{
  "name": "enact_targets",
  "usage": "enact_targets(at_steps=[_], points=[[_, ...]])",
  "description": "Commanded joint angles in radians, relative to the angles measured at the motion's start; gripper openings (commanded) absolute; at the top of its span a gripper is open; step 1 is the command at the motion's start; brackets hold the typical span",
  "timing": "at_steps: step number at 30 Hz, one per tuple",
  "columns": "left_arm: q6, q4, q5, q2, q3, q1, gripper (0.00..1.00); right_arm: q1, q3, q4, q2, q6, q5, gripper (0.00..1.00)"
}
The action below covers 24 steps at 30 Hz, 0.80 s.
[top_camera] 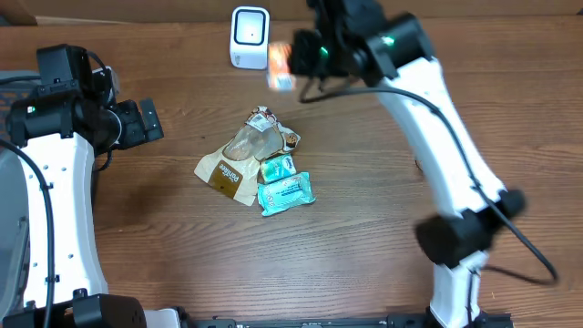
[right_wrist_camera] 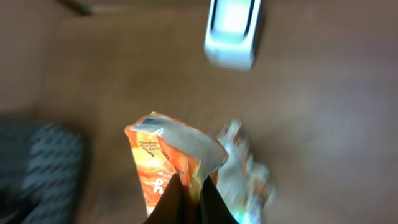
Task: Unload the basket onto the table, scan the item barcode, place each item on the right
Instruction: 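Carry the orange pack to the scanner and hold it under it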
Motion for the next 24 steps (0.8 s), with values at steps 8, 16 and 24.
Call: enact_targets(at_steps=[8, 16, 24], points=[[0.012, 0.002, 0.003, -0.006, 0.006, -0.007, 1.00, 0.080, 0.142, 0.375, 0.315, -0.388, 0.661, 0.04], [0.012, 0.002, 0.003, -0.006, 0.006, -0.007, 1.00, 0.084, 0.134, 0.832, 0.473, -0.854, 0.716, 0.04], [0.012, 0.002, 0.003, -0.006, 0.006, -0.007, 1.00, 0.090, 0.133, 0.940, 0.570, -1.239, 0.507, 0.04]])
